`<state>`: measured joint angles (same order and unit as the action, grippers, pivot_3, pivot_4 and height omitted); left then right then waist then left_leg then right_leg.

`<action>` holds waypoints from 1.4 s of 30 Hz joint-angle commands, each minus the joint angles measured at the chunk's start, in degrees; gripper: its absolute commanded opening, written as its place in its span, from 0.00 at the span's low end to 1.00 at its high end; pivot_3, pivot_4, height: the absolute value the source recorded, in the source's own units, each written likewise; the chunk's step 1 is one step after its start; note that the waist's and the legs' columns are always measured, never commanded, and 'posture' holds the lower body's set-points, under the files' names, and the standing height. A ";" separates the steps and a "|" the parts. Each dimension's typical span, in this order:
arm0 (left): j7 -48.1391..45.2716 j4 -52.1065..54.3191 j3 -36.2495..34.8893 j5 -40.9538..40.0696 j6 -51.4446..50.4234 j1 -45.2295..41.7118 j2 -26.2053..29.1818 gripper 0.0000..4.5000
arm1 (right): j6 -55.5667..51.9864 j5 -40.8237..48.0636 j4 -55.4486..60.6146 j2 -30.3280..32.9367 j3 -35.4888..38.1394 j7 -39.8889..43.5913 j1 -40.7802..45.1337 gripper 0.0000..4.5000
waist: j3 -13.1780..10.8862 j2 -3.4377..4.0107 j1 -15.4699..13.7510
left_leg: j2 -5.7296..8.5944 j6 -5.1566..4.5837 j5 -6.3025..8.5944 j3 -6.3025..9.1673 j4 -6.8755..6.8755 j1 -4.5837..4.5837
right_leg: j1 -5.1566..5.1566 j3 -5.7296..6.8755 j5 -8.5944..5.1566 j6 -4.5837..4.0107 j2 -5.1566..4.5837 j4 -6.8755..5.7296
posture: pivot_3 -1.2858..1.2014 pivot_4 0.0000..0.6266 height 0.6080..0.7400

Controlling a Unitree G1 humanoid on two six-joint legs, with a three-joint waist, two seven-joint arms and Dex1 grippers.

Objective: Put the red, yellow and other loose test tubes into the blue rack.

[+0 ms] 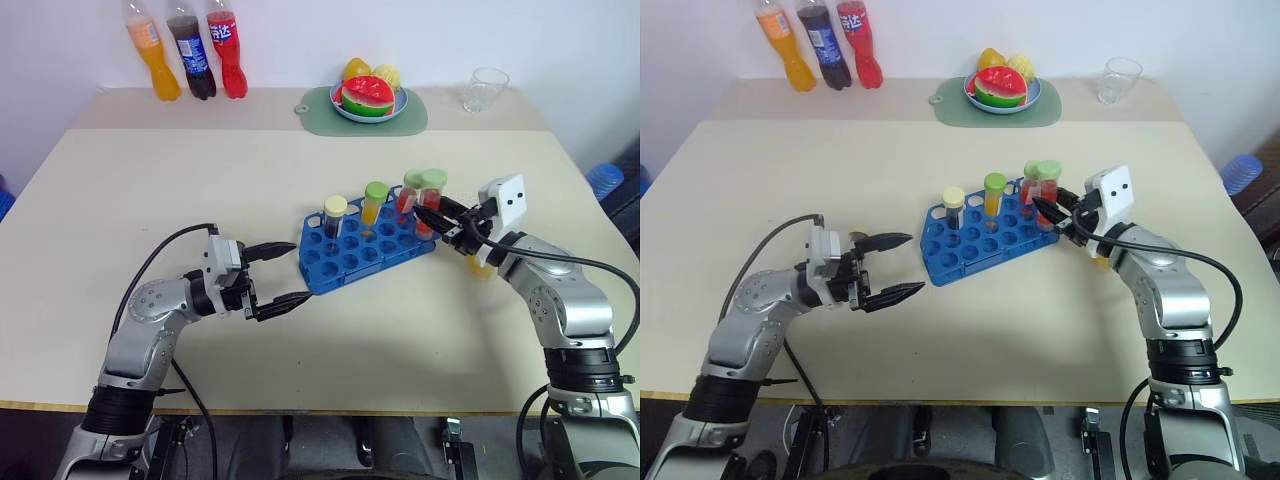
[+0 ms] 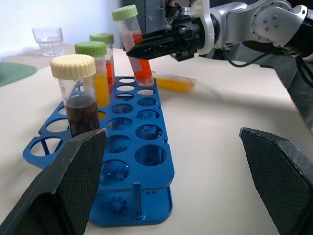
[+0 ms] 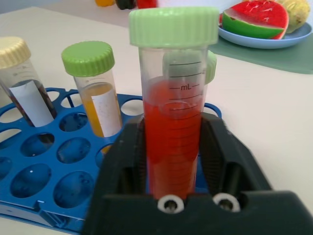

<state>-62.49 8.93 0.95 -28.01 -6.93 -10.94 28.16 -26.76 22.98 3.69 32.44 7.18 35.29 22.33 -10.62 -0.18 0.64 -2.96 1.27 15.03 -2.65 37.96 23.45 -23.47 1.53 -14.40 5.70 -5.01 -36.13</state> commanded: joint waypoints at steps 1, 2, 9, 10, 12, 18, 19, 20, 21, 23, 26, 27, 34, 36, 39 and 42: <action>0.23 1.80 -0.91 -0.70 0.39 0.14 0.45 1.00 | 1.78 -0.52 1.39 -0.08 0.93 -0.09 0.34 0.36 | 0.00 0.00 -0.01 | 0.00 0.00 0.00 0.00 0.00 0.00 | 0.00 0.00 0.00 0.00 0.00 0.00 | 0.52 0.24 1.00; 0.26 1.66 -0.80 -0.65 0.41 0.02 0.38 1.00 | 2.16 -0.74 1.70 -0.10 1.08 -0.20 -0.12 0.36 | 0.00 0.00 -0.02 | 0.00 0.00 0.00 0.00 0.00 0.00 | 0.00 0.00 0.00 0.00 0.00 0.00 | 0.52 0.24 1.00; -0.18 0.52 -0.07 -0.50 0.53 -1.03 -0.09 1.00 | 9.59 -1.78 3.88 -2.93 2.49 -1.71 -5.93 0.36 | 0.00 0.00 -0.08 | 0.00 0.00 0.00 0.00 0.00 0.01 | 0.00 0.01 0.00 0.01 0.00 0.01 | 0.52 0.24 1.00; -0.31 0.38 -0.02 -0.51 0.55 -1.18 -0.10 1.00 | 9.82 -1.82 4.22 -3.29 2.55 -2.25 -6.64 0.36 | 0.00 0.00 -0.06 | 0.00 0.00 0.00 0.00 0.00 0.01 | 0.00 0.01 0.00 0.02 0.00 0.01 | 0.52 0.24 1.00; -0.56 0.00 0.17 -0.51 0.57 -1.61 -0.16 1.00 | 11.35 -2.72 4.83 -3.86 2.13 -3.07 -8.55 0.36 | 0.00 0.00 -0.07 | 0.00 0.00 0.00 0.00 0.00 0.01 | 0.00 0.01 0.00 0.01 0.00 0.01 | 0.52 0.24 1.00; -1.59 -1.06 0.49 -0.64 0.43 -2.85 -0.27 1.00 | 13.22 -2.69 5.09 -5.37 2.47 -4.15 -9.90 0.48 | 0.00 0.00 -0.01 | 0.00 0.00 0.00 0.00 0.00 0.01 | 0.00 0.00 -0.01 -0.01 0.00 0.01 | 0.52 0.24 1.00; -1.74 -1.26 0.49 -0.67 0.40 -3.07 -0.29 1.00 | 13.44 -2.82 5.10 -5.45 2.59 -4.46 -9.72 0.53 | 0.00 0.00 -0.01 | 0.00 0.00 0.00 0.00 0.00 0.00 | 0.00 0.01 -0.01 -0.01 0.01 0.01 | 0.52 0.24 1.00; -1.85 -1.46 0.50 -0.66 0.38 -3.27 -0.31 1.00 | 13.77 -3.30 5.13 -5.41 2.54 -4.85 -9.56 0.63 | 0.00 0.00 -0.01 | 0.00 0.00 0.00 0.00 0.00 0.00 | 0.00 0.01 -0.01 -0.01 0.01 0.00 | 0.52 0.24 1.00; -1.96 -1.58 0.54 -0.59 0.45 -3.37 -0.31 1.00 | 13.69 -3.44 5.46 -5.26 2.45 -4.99 -9.50 0.75 | 0.00 0.00 -0.01 | 0.00 0.00 0.00 0.00 0.00 0.00 | 0.00 0.01 -0.01 -0.01 0.01 0.00 | 0.52 0.24 1.00; -2.13 -1.77 0.55 -0.55 0.50 -3.52 -0.36 1.00 | 12.87 -2.70 6.57 -5.08 2.56 -4.92 -9.44 0.97 | 0.00 0.00 -0.01 | 0.00 0.00 0.00 0.00 0.00 0.00 | 0.00 0.00 -0.01 -0.01 0.00 0.01 | 0.52 0.24 1.00; -2.17 -1.85 0.63 -0.36 0.65 -3.55 -0.53 1.00 | 10.41 -1.97 9.80 -2.22 3.44 -3.44 -10.59 0.98 | -0.01 0.01 -0.02 | 0.00 0.00 0.00 0.00 -0.01 0.00 | -0.01 0.00 -0.01 0.00 0.00 0.01 | 0.52 0.24 1.00; -2.14 -1.81 0.63 -0.32 0.68 -3.49 -0.60 1.00 | 8.73 -1.16 11.52 -0.71 4.08 -2.47 -11.61 0.98 | -0.01 0.01 -0.12 | 0.00 0.00 0.00 0.00 0.00 0.00 | -0.01 0.01 -0.01 -0.01 0.00 0.01 | 0.52 0.24 1.00; -1.87 -1.83 0.76 0.14 1.11 -3.07 -1.27 1.00 | -6.30 7.38 21.29 10.35 11.34 2.96 -20.62 0.98 | 0.00 -0.03 -1.09 | 0.00 -0.01 0.01 0.00 0.01 0.01 | 0.01 0.01 -0.09 -0.15 -0.01 0.06 | 0.52 0.24 1.00; -1.93 -2.03 0.86 0.24 1.18 -3.15 -1.49 1.00 | -10.84 7.04 21.86 13.20 12.52 1.62 -20.80 0.98 | 0.00 -0.03 -1.07 | 0.00 -0.01 0.01 0.00 0.03 0.01 | 0.01 0.00 -0.10 -0.18 -0.01 0.06 | 0.52 0.24 1.00; -2.22 -2.45 1.06 0.36 1.27 -3.47 -1.78 1.00 | -19.71 7.89 18.97 17.84 11.80 0.75 -16.97 0.98 | 0.00 -0.03 -1.04 | 0.00 -0.01 0.01 0.00 0.05 0.00 | 0.01 -0.01 -0.10 -0.19 -0.01 0.06 | 0.52 0.24 1.00; -2.54 -2.97 1.26 0.49 1.40 -3.93 -2.04 1.00 | -27.03 8.42 11.94 20.11 9.04 0.66 -9.39 0.98 | 0.00 -0.03 -0.97 | 0.00 -0.01 0.01 0.00 0.06 0.01 | 0.00 -0.01 -0.10 -0.21 -0.01 0.06 | 0.52 0.24 1.00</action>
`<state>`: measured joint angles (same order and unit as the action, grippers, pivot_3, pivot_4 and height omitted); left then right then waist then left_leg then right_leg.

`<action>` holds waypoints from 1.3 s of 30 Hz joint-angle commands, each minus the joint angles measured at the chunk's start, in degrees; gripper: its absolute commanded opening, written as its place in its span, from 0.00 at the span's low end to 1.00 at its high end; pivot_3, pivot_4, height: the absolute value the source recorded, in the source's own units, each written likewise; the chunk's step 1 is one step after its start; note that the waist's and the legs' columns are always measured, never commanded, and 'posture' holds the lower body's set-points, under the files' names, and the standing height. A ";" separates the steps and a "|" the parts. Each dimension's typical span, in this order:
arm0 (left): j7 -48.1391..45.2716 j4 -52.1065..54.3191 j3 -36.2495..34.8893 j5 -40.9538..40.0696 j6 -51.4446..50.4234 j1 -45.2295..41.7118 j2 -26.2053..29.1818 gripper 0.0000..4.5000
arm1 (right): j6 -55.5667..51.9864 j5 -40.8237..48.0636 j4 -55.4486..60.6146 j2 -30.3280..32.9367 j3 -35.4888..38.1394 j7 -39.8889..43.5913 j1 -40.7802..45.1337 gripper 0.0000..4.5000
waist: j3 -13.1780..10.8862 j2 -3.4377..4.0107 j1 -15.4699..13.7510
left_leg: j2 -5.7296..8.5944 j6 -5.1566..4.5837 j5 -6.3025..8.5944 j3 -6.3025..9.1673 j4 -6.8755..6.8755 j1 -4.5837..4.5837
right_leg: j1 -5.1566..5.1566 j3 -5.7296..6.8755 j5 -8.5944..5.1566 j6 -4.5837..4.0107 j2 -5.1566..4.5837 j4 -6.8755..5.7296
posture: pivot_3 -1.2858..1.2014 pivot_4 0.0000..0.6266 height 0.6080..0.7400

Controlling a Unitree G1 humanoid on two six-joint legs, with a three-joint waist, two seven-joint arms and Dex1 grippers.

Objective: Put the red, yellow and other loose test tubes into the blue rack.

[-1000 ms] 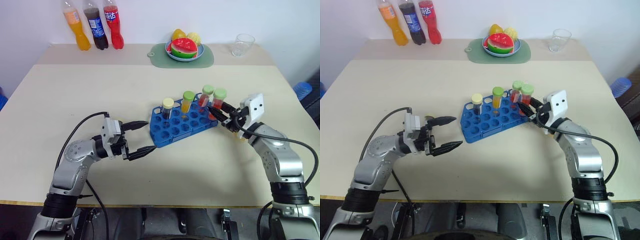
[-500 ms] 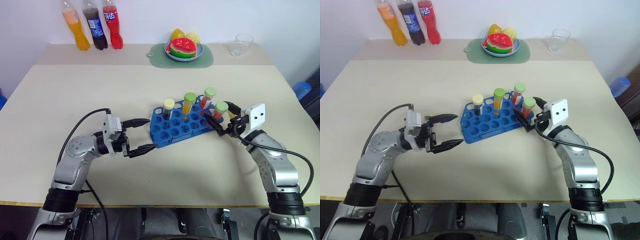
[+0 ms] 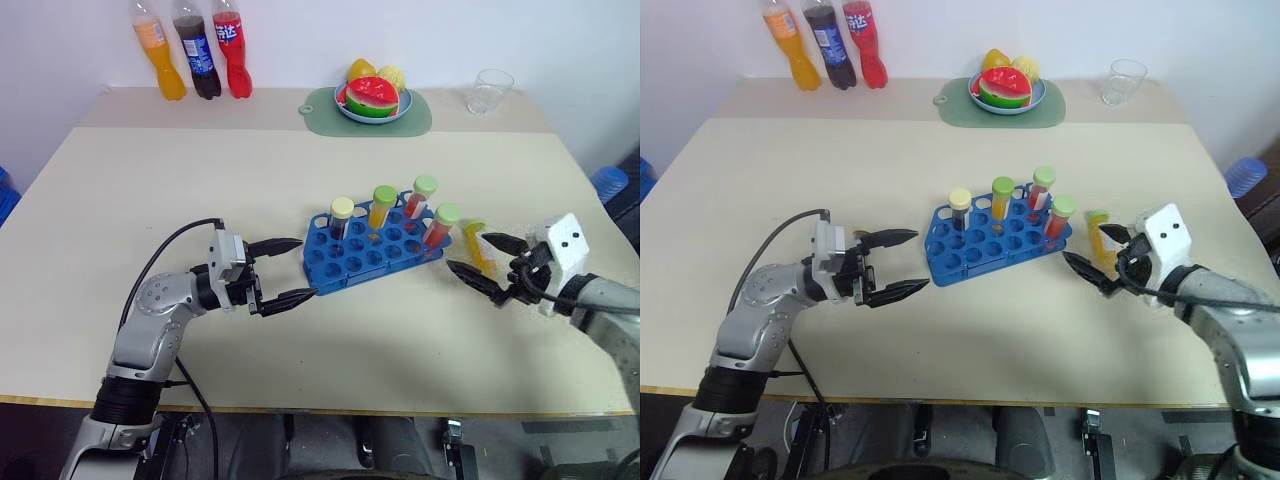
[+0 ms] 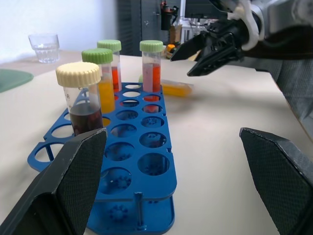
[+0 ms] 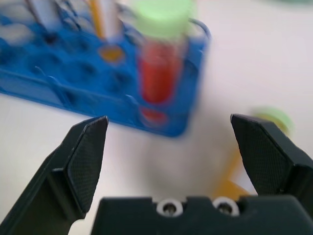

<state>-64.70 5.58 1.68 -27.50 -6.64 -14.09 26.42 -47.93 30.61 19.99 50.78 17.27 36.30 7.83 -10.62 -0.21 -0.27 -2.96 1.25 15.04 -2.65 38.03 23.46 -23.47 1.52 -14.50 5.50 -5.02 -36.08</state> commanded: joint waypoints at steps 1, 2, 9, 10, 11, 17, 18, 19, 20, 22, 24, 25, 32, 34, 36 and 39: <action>-0.36 0.37 0.60 0.00 1.09 -0.87 -0.35 1.00 | -8.43 -0.17 -7.75 2.24 -2.94 -0.80 8.46 0.98 | 0.00 0.00 0.03 | 0.00 0.00 0.00 0.01 0.00 0.01 | 0.00 0.01 0.00 0.00 0.00 0.01 | 0.52 0.24 1.00; -0.37 0.38 0.65 0.01 1.08 -0.91 -0.37 1.00 | -10.23 -0.89 -10.05 2.51 -4.30 -1.05 10.81 0.98 | 0.00 0.00 -0.03 | 0.00 0.00 0.00 0.01 0.00 0.01 | -0.01 0.00 0.00 -0.01 0.00 0.01 | 0.52 0.24 1.00; -0.06 1.63 0.64 -0.24 0.95 0.17 0.00 1.00 | -13.53 -5.99 -30.39 2.75 -13.75 2.32 26.58 0.98 | -0.01 -0.01 -0.27 | 0.01 -0.04 0.02 -0.01 -0.02 0.14 | -0.10 0.00 0.00 0.02 0.00 0.03 | 0.52 0.24 1.00; 0.01 1.91 0.57 -0.29 0.92 0.45 0.11 1.00 | -13.44 -7.13 -33.80 2.65 -15.35 2.85 28.93 0.98 | -0.01 0.00 -0.23 | 0.01 -0.05 0.03 -0.02 -0.01 0.14 | -0.10 0.00 0.01 0.02 0.00 0.04 | 0.52 0.24 1.00; 0.05 2.06 0.52 -0.31 0.91 0.62 0.18 1.00 | -13.24 -8.00 -36.16 2.61 -16.55 3.36 30.57 0.98 | -0.01 0.00 -0.18 | 0.01 -0.05 0.03 -0.06 0.00 0.14 | -0.12 -0.03 0.01 0.02 -0.01 0.04 | 0.52 0.24 1.00; 0.96 3.56 0.27 -0.37 0.69 1.79 0.49 1.00 | -11.86 -13.48 -50.81 1.26 -23.00 8.10 40.33 0.98 | -0.02 0.01 -0.10 | 0.01 -0.05 0.03 -0.07 -0.03 0.15 | -0.16 -0.03 0.02 0.04 0.00 0.02 | 0.52 0.24 1.00; 1.13 3.81 0.24 -0.41 0.61 1.98 0.54 1.00 | -11.60 -14.18 -52.28 1.15 -23.74 8.96 41.15 0.98 | -0.01 0.01 -0.14 | 0.01 -0.05 0.03 -0.07 -0.03 0.15 | -0.16 -0.03 0.02 0.05 0.00 0.02 | 0.52 0.24 1.00; 1.28 4.05 0.18 -0.45 0.53 2.18 0.62 1.00 | -11.67 -14.56 -53.81 0.87 -24.17 9.83 42.04 0.98 | -0.01 0.01 -0.14 | 0.01 -0.05 0.03 -0.07 -0.03 0.15 | -0.16 -0.03 0.02 0.05 0.00 0.02 | 0.52 0.24 1.00; 1.45 4.27 0.10 -0.47 0.49 2.43 0.73 1.00 | -12.03 -14.91 -55.23 0.54 -24.73 10.77 42.97 0.98 | -0.01 0.02 -0.10 | 0.00 -0.05 0.03 -0.07 -0.03 0.15 | -0.16 -0.02 0.06 0.11 0.01 0.02 | 0.52 0.24 1.00; 1.93 4.76 0.02 -0.59 0.28 2.92 0.86 1.00 | -13.51 -15.33 -57.41 -0.16 -25.53 12.58 44.65 0.98 | -0.01 0.02 -0.02 | 0.00 -0.05 0.03 -0.07 -0.03 0.15 | -0.17 -0.02 0.09 0.17 0.00 0.00 | 0.52 0.24 1.00; 2.24 5.15 0.02 -0.76 0.04 3.26 0.95 1.00 | -14.42 -16.17 -58.45 -0.47 -26.82 14.15 45.71 0.98 | -0.02 0.02 0.03 | 0.00 -0.05 0.03 -0.08 -0.03 0.15 | -0.18 -0.03 0.09 0.17 0.00 -0.01 | 0.52 0.24 1.00; 2.31 5.31 0.05 -0.77 -0.04 3.37 1.00 1.00 | -14.68 -16.76 -58.78 -0.58 -27.71 14.96 46.07 0.98 | -0.02 0.02 0.04 | 0.00 -0.05 0.03 -0.07 -0.03 0.15 | -0.18 -0.02 0.09 0.17 0.01 -0.01 | 0.52 0.24 1.00; 2.24 5.43 0.23 -0.97 -0.42 3.33 1.19 1.00 | -11.09 -22.35 -63.22 -1.96 -32.68 19.16 47.98 0.37 | -0.01 0.02 0.13 | 0.00 -0.05 0.03 -0.07 -0.03 0.14 | -0.17 -0.02 0.09 0.17 0.01 -0.02 | 0.52 0.24 1.00; 2.28 5.47 0.30 -0.94 -0.40 3.48 1.15 1.00 | -9.76 -23.52 -63.06 -1.85 -32.93 19.71 47.40 0.19 | 0.00 0.01 0.18 | 0.00 -0.05 0.03 -0.07 -0.03 0.14 | -0.17 -0.02 0.09 0.17 0.01 -0.02 | 0.52 0.24 1.00; 2.30 5.49 0.38 -0.87 -0.33 3.62 1.10 1.00 | -7.30 -24.59 -61.42 -0.89 -32.69 19.72 45.44 0.18 | 0.01 0.00 0.27 | 0.00 -0.05 0.03 -0.07 -0.02 0.14 | -0.16 -0.02 0.09 0.17 0.01 -0.02 | 0.52 0.24 1.00; 2.50 5.69 0.41 -0.88 -0.36 3.73 1.01 1.00 | 1.79 -25.96 -55.44 2.12 -30.06 17.74 39.29 0.18 | 0.06 -0.09 -0.02 | 0.00 -0.05 0.03 -0.07 -0.01 0.12 | -0.10 -0.01 0.09 0.17 0.00 0.00 | 0.52 0.24 1.00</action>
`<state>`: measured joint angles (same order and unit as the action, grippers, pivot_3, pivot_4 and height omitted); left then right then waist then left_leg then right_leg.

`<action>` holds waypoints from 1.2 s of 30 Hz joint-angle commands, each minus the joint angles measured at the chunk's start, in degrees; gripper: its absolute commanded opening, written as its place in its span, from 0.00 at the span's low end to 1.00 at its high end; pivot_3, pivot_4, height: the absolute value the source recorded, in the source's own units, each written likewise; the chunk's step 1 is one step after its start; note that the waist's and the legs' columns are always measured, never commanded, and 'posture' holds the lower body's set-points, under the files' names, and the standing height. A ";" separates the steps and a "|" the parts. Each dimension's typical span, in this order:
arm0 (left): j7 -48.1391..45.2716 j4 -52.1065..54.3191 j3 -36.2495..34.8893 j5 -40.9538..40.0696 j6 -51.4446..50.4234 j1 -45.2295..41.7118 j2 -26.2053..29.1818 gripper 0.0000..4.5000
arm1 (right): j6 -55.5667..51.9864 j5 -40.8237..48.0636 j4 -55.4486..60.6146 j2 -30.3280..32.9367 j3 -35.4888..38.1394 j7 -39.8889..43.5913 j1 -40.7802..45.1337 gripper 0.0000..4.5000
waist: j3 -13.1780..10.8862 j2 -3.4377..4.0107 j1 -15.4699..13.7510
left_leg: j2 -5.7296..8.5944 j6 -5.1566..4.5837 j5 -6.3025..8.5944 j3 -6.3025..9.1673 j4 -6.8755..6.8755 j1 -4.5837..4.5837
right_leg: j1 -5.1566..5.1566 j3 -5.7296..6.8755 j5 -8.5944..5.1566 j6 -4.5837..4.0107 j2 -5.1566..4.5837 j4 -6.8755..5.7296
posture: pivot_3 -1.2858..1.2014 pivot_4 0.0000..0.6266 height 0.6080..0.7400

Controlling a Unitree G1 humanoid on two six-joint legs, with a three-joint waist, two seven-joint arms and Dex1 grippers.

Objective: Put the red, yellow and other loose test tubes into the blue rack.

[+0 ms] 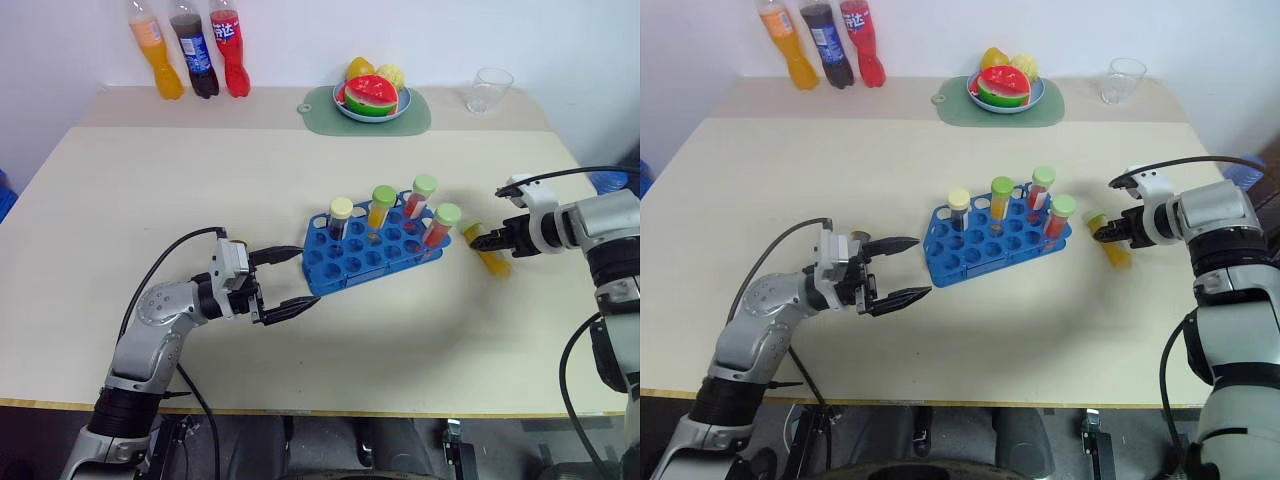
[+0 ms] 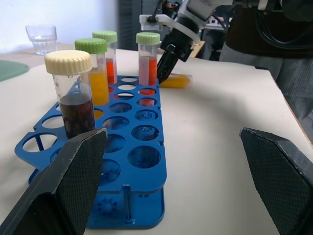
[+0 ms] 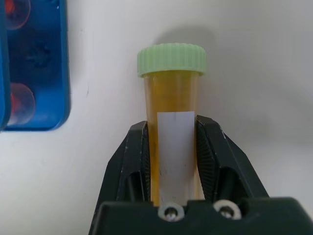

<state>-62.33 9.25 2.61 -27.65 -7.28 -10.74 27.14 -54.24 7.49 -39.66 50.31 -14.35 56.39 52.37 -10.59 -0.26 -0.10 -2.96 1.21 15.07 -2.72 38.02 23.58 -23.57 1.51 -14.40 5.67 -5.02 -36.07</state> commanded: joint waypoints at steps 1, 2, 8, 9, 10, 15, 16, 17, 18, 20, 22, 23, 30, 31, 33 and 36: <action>0.18 1.98 -0.51 -0.71 0.29 0.33 0.27 1.00 | 13.83 -2.83 7.39 3.57 3.66 -3.67 -8.66 0.18 | 0.05 -0.08 -0.35 | 0.01 0.00 0.00 0.01 0.01 -0.01 | 0.04 0.00 0.00 0.00 0.00 0.03 | 0.52 0.24 1.00; 0.23 1.73 -0.51 -0.61 0.35 0.15 0.22 1.00 | 17.19 -3.13 11.94 5.42 5.38 -4.60 -13.36 0.18 | 0.07 -0.12 -0.64 | 0.01 0.00 0.00 0.01 0.03 -0.01 | 0.06 0.01 0.00 0.01 -0.01 0.05 | 0.52 0.24 1.00; -0.63 -0.07 0.06 -0.14 0.96 -1.06 0.02 1.00 | 24.78 1.25 37.53 11.21 19.19 -3.04 -43.26 0.18 | 0.09 -0.15 -2.78 | 0.13 -0.02 0.03 0.06 0.10 0.01 | 0.24 0.07 -0.03 0.07 -0.11 0.20 | 0.52 0.24 1.00; -0.85 -0.39 0.16 -0.08 1.07 -1.31 0.00 1.00 | 24.52 1.62 39.50 11.14 20.67 -3.34 -45.45 0.18 | 0.10 -0.17 -2.53 | 0.13 -0.02 0.03 0.06 0.10 0.01 | 0.23 0.08 -0.04 0.06 -0.11 0.22 | 0.52 0.24 1.00; -1.09 -0.97 0.38 -0.10 1.00 -2.02 -0.17 1.00 | 25.29 2.62 42.49 10.49 23.09 -3.30 -48.27 0.18 | 0.09 -0.17 -2.33 | 0.12 -0.03 0.03 0.07 0.10 0.00 | 0.25 0.07 -0.04 0.06 -0.11 0.23 | 0.52 0.24 1.00; -2.90 -3.91 1.16 0.01 1.39 -4.35 -0.64 1.00 | 30.95 10.83 58.68 5.22 31.92 0.78 -59.24 0.18 | 0.09 -0.18 -1.58 | 0.03 -0.03 0.03 0.11 0.07 -0.08 | 0.24 0.07 -0.10 -0.04 0.02 0.17 | 0.52 0.24 1.00; -3.22 -4.38 1.20 -0.02 1.53 -4.57 -0.70 1.00 | 31.69 12.49 61.43 3.60 32.43 0.94 -60.21 0.18 | 0.09 -0.17 -1.17 | -0.01 -0.04 0.03 0.12 0.07 -0.11 | 0.24 0.06 -0.09 -0.02 0.06 0.16 | 0.52 0.24 1.00; -3.64 -5.05 1.36 0.19 1.91 -4.90 -0.81 1.00 | 32.93 14.72 65.03 1.06 32.27 0.60 -60.72 0.18 | 0.09 -0.18 -0.70 | 0.00 -0.04 0.03 0.13 0.05 -0.12 | 0.23 0.05 -0.10 -0.02 0.06 0.11 | 0.52 0.24 1.00; -4.00 -5.58 1.44 0.35 2.22 -5.15 -0.89 1.00 | 33.29 16.59 67.63 -1.01 32.03 0.18 -60.76 0.18 | 0.08 -0.17 -0.41 | -0.01 -0.04 0.03 0.16 0.05 -0.13 | 0.23 0.06 -0.10 -0.02 0.06 0.07 | 0.52 0.24 1.00; -4.45 -6.32 1.29 0.36 2.53 -5.49 -1.10 1.00 | 33.59 18.96 70.78 -4.83 30.95 -2.01 -58.96 0.18 | 0.07 -0.21 -0.16 | -0.01 -0.03 0.03 0.17 0.05 -0.16 | 0.21 0.04 -0.11 -0.05 0.07 0.02 | 0.52 0.24 1.00; -4.83 -6.60 1.07 0.17 2.58 -5.46 -1.19 1.00 | 32.10 21.77 71.83 -9.51 28.49 -5.09 -54.89 0.18 | 0.06 -0.22 -0.10 | -0.01 -0.03 0.03 0.19 0.07 -0.16 | 0.22 0.04 -0.12 -0.07 0.08 0.02 | 0.52 0.24 1.00; -4.82 -6.56 0.95 0.14 2.54 -5.26 -1.23 1.00 | 33.14 21.11 71.58 -12.50 27.09 -7.65 -52.88 0.18 | 0.06 -0.26 -0.05 | -0.01 -0.03 0.03 0.18 0.08 -0.17 | 0.22 0.02 -0.11 -0.09 0.08 0.01 | 0.52 0.24 1.00; -4.89 -6.40 -0.46 -0.01 2.63 -3.61 -0.68 1.00 | 42.28 13.44 65.42 -27.18 19.87 -19.85 -43.14 0.18 | 0.07 -0.24 -0.56 | 0.01 -0.03 0.03 0.17 0.06 -0.09 | 0.17 0.03 -0.11 -0.10 0.05 0.03 | 0.52 0.24 1.00; -4.92 -6.36 -0.64 -0.04 2.71 -3.47 -0.55 1.00 | 43.07 13.21 64.42 -29.23 19.34 -21.24 -42.16 0.18 | 0.07 -0.24 -0.53 | 0.01 -0.03 0.03 0.15 0.06 -0.09 | 0.17 0.03 -0.11 -0.10 0.05 0.02 | 0.52 0.24 1.00; -4.55 -5.97 -1.01 -0.16 2.63 -3.12 -0.53 1.00 | 46.14 11.29 61.50 -32.34 18.16 -23.17 -40.79 0.18 | 0.06 -0.23 -0.59 | 0.01 -0.03 0.03 0.16 0.06 -0.09 | 0.16 0.03 -0.10 -0.09 0.05 -0.02 | 0.52 0.24 1.00; -4.03 -5.24 -1.31 -0.30 2.42 -2.61 -0.54 1.00 | 50.78 8.52 56.36 -35.27 16.86 -25.22 -39.47 0.18 | 0.07 -0.23 -0.49 | 0.01 -0.03 0.03 0.15 0.05 -0.09 | 0.16 0.04 -0.10 -0.08 0.05 -0.03 | 0.52 0.24 1.00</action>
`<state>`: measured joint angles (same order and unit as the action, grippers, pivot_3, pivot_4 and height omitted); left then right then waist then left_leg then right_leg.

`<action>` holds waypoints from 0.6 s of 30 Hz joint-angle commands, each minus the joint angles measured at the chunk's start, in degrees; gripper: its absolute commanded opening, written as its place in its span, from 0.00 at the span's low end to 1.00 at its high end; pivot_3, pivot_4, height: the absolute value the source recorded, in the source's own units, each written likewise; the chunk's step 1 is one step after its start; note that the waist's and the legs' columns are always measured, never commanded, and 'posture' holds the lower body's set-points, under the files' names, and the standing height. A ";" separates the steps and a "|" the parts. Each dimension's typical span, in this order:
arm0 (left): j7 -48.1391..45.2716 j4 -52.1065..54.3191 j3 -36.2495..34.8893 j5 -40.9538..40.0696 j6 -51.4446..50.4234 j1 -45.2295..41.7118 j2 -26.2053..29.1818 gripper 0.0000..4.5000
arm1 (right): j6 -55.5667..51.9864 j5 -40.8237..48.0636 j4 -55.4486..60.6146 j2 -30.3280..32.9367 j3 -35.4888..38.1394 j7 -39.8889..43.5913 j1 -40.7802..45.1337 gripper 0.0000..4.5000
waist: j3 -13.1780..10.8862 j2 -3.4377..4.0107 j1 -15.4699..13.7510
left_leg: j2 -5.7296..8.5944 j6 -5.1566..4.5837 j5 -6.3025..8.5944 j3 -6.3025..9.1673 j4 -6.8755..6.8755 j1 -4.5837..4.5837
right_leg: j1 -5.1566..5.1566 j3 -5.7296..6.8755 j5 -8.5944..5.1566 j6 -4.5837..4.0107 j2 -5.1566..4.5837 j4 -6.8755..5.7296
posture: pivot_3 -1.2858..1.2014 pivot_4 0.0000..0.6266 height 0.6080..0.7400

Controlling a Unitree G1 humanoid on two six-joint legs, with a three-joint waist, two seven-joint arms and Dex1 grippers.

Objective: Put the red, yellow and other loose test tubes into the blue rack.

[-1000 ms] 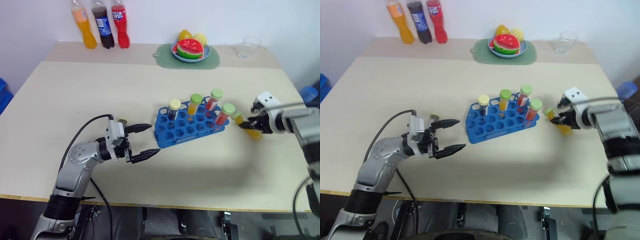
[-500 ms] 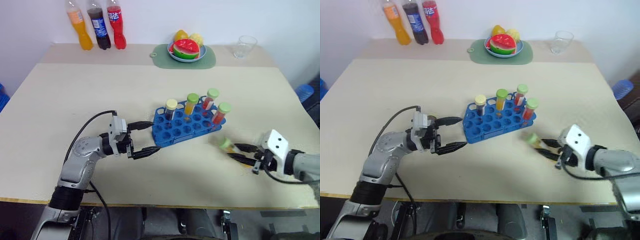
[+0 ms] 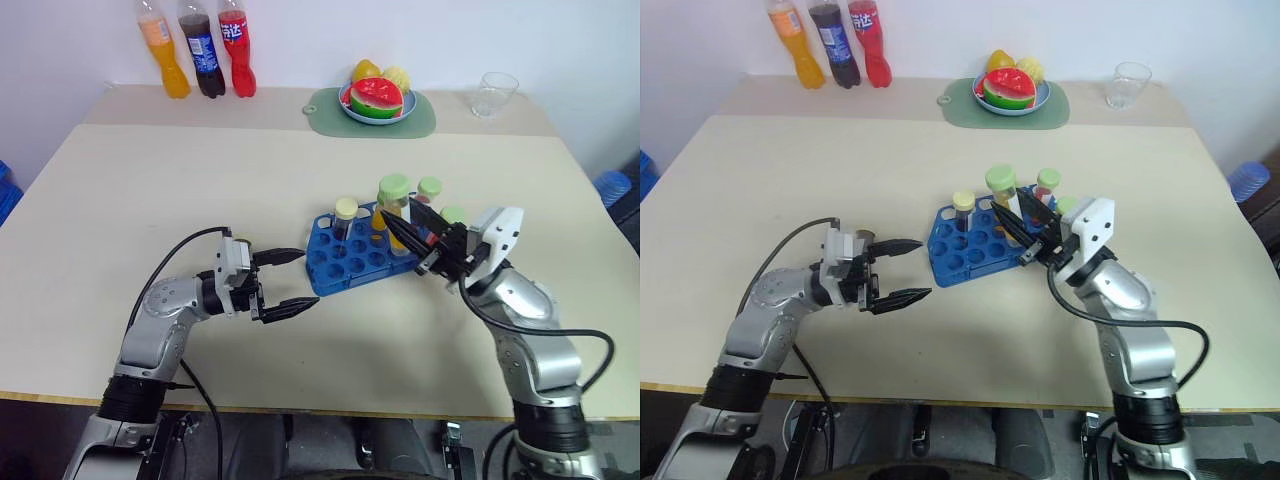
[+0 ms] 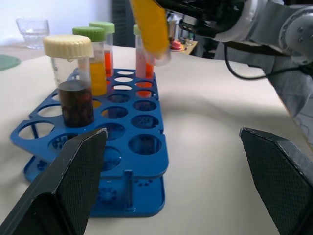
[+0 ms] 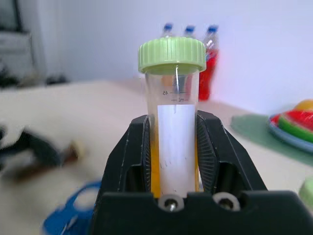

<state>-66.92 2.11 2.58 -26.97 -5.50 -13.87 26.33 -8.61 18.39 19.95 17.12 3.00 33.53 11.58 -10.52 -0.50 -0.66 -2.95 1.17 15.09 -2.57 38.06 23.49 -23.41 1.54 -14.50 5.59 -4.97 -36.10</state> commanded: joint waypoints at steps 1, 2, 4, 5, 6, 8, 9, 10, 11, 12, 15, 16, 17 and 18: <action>0.62 2.13 -1.35 -0.90 0.72 0.76 0.34 1.00 | 6.58 -3.24 -4.73 -2.54 -0.95 -2.64 1.37 0.18 | 0.00 0.01 0.08 | 0.00 0.00 0.00 0.00 0.00 0.00 | 0.00 0.00 0.00 0.00 0.00 0.01 | 0.52 0.24 1.00; 0.68 2.20 -1.40 -0.82 0.81 0.87 0.40 1.00 | 7.89 -4.09 -6.08 -2.83 -1.36 -2.73 1.33 0.18 | 0.00 0.01 0.06 | 0.00 0.00 0.00 0.00 0.00 0.00 | 0.00 0.00 0.00 0.00 0.00 0.00 | 0.52 0.24 1.00; 0.98 2.67 -1.53 -0.84 0.85 1.31 0.47 1.00 | 9.40 -4.37 -8.00 -3.37 -1.98 -2.51 -0.01 0.18 | 0.00 0.01 0.08 | 0.00 0.00 0.00 0.00 -0.01 0.00 | 0.00 0.00 0.00 0.00 0.00 -0.01 | 0.52 0.24 1.00; 1.06 2.78 -1.57 -0.85 0.89 1.44 0.49 1.00 | 10.46 -4.76 -9.08 -3.42 -2.24 -2.45 -0.49 0.18 | 0.00 0.01 0.10 | 0.00 0.00 0.00 0.00 -0.01 0.00 | 0.00 0.00 0.01 0.01 0.00 -0.01 | 0.52 0.24 1.00; 1.15 2.90 -1.62 -0.84 0.91 1.58 0.49 1.00 | 11.47 -5.08 -10.22 -3.51 -2.37 -2.47 -0.91 0.18 | 0.00 0.01 0.10 | 0.00 0.00 0.00 0.00 -0.01 0.00 | 0.00 0.00 0.03 0.05 0.00 -0.01 | 0.52 0.24 1.00; 1.34 3.15 -1.78 -0.78 0.93 1.81 0.53 1.00 | 13.23 -5.39 -12.16 -3.61 -2.53 -2.38 -1.49 0.18 | -0.01 0.02 0.14 | -0.01 0.00 0.00 0.00 -0.02 -0.01 | 0.00 0.00 0.03 0.06 0.00 -0.02 | 0.52 0.24 1.00; 1.41 3.24 -1.87 -0.77 0.91 1.89 0.55 1.00 | 13.91 -5.43 -12.79 -3.62 -2.61 -2.33 -1.64 0.18 | 0.00 0.02 0.16 | -0.01 0.00 0.00 -0.01 -0.02 -0.01 | 0.00 0.00 0.03 0.05 0.00 -0.03 | 0.52 0.24 1.00; 1.50 3.33 -2.02 -0.74 0.88 1.95 0.61 1.00 | 14.49 -5.51 -13.29 -3.58 -2.69 -2.25 -1.92 0.18 | 0.01 0.01 0.19 | -0.01 0.00 0.00 -0.01 -0.02 -0.03 | 0.01 0.00 0.03 0.05 0.00 -0.03 | 0.52 0.24 1.00; 1.56 3.38 -2.14 -0.69 0.88 1.99 0.65 1.00 | 14.90 -5.54 -13.64 -3.55 -2.76 -2.20 -2.10 0.18 | 0.01 0.02 0.22 | -0.01 0.00 0.00 0.00 -0.02 -0.04 | 0.01 0.00 0.01 0.02 0.01 -0.03 | 0.52 0.24 1.00; 1.60 3.46 -2.25 -0.68 0.84 2.04 0.71 1.00 | 15.22 -5.48 -13.93 -3.54 -2.75 -2.17 -2.26 0.18 | 0.01 0.02 0.26 | -0.01 0.00 0.00 0.00 -0.02 -0.04 | 0.01 0.00 0.00 0.00 0.01 -0.03 | 0.52 0.24 1.00; 1.70 3.67 -2.34 -0.77 0.77 2.18 0.90 1.00 | 15.82 -5.30 -14.72 -3.67 -2.60 -2.43 -2.29 0.18 | 0.01 0.02 0.32 | -0.01 0.00 0.00 0.00 -0.02 -0.06 | 0.02 0.00 0.00 0.00 0.01 -0.03 | 0.52 0.24 1.00; 1.79 3.78 -2.28 -0.76 0.76 2.23 0.95 1.00 | 16.15 -5.39 -15.27 -3.63 -2.54 -2.43 -2.19 0.18 | 0.02 0.02 0.33 | -0.01 0.00 0.00 0.00 -0.02 -0.06 | 0.02 0.00 0.00 0.00 0.01 -0.03 | 0.52 0.24 1.00; 1.81 3.83 -2.21 -0.72 0.81 2.24 1.01 1.00 | 16.37 -5.40 -15.81 -3.64 -2.43 -2.49 -2.09 0.18 | 0.02 0.02 0.32 | -0.01 0.00 0.00 0.00 -0.02 -0.06 | 0.03 0.00 0.00 0.00 0.01 -0.03 | 0.52 0.24 1.00; 1.77 3.82 -2.17 -0.68 0.87 2.21 1.07 1.00 | 16.59 -5.42 -16.32 -3.66 -2.33 -2.58 -1.96 0.18 | 0.02 0.02 0.32 | -0.01 0.00 0.00 0.00 -0.02 -0.06 | 0.03 0.00 0.00 0.00 0.00 -0.03 | 0.52 0.24 1.00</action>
<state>-65.13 3.69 1.23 -26.97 -5.49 -11.82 26.94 7.86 12.74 4.87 13.59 0.31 31.22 9.87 -10.51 -0.47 -0.33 -2.96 1.17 15.09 -2.57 38.05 23.42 -23.38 1.54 -14.50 5.59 -4.97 -36.13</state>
